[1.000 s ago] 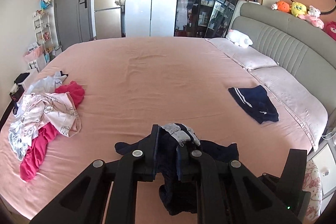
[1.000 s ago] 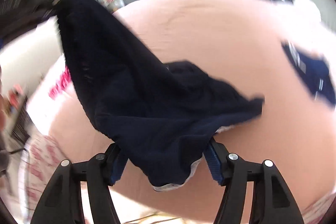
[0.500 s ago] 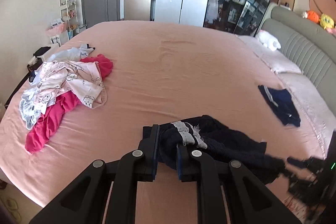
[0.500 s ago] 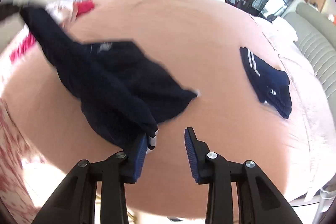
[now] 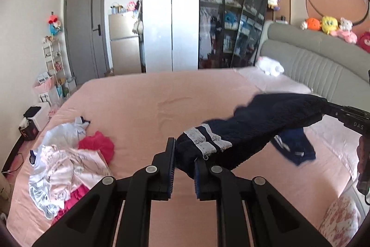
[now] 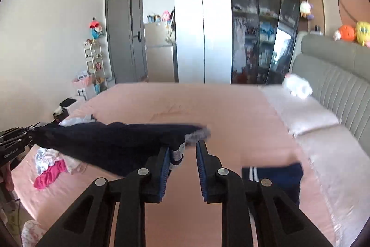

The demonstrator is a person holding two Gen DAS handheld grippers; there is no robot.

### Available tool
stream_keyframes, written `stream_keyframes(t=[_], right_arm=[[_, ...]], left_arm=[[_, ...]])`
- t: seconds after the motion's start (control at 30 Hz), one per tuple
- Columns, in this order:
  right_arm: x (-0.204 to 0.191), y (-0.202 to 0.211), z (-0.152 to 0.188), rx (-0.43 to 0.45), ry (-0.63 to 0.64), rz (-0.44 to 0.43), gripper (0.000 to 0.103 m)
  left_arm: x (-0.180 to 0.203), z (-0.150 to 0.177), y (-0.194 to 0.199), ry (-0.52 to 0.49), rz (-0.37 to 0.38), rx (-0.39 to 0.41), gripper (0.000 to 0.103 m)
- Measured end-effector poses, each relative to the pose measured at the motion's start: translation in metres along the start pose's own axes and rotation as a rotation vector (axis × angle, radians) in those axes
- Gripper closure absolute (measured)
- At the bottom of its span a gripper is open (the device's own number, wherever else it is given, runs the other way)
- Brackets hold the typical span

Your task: Fold clothes

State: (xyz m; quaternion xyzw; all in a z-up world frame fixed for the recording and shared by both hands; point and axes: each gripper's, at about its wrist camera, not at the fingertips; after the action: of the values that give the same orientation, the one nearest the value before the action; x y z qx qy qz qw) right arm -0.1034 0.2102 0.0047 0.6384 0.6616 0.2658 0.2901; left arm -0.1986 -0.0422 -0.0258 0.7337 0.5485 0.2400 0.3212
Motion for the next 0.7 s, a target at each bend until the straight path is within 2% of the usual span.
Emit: stream_keyframes(t=[0.07, 0.13, 0.2, 0.27, 0.4, 0.53, 0.63, 0.7], right_arm=[[0.007, -0.047, 0.048, -0.137, -0.002, 0.023, 0.082], [0.022, -0.11, 0.098, -0.279, -0.045, 0.0, 0.082], [0.033, -0.168, 0.144, -0.408, -0.079, -0.008, 0.082], [0.034, -0.197, 0.168, -0.468, -0.085, 0.031, 0.082], [0.042, -0.193, 0.183, -0.466, -0.132, -0.009, 0.082], [0.029, -0.184, 0.177, -0.457, -0.11, -0.064, 0.081], [-0.002, -0.176, 0.172, -0.444, -0.024, -0.09, 0.079], [-0.038, -0.169, 0.159, -0.423, 0.075, -0.138, 0.079]], left_arm=[[0.004, 0.035, -0.049, -0.025, 0.02, -0.169, 0.091], [0.008, 0.071, -0.104, -0.026, 0.016, -0.316, 0.091], [0.015, 0.104, -0.146, -0.068, -0.028, -0.422, 0.091], [0.02, 0.127, -0.167, -0.086, -0.026, -0.489, 0.091], [0.017, 0.143, -0.168, -0.065, 0.007, -0.508, 0.091], [0.009, 0.143, -0.167, -0.033, 0.003, -0.483, 0.091], [0.008, 0.136, -0.162, 0.006, 0.025, -0.457, 0.091], [0.013, 0.125, -0.153, 0.025, 0.075, -0.411, 0.091]])
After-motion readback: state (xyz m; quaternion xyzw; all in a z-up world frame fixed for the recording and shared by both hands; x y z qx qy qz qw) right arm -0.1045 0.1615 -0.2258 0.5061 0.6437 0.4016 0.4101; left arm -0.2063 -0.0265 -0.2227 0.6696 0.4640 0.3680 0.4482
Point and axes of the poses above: each gripper's, at about its wrist camera, not at the fingertips, and y roughly against the way its jaws point, x to its right, z to its underside, and after that the axes turned 13 degrees about -x, right-handed
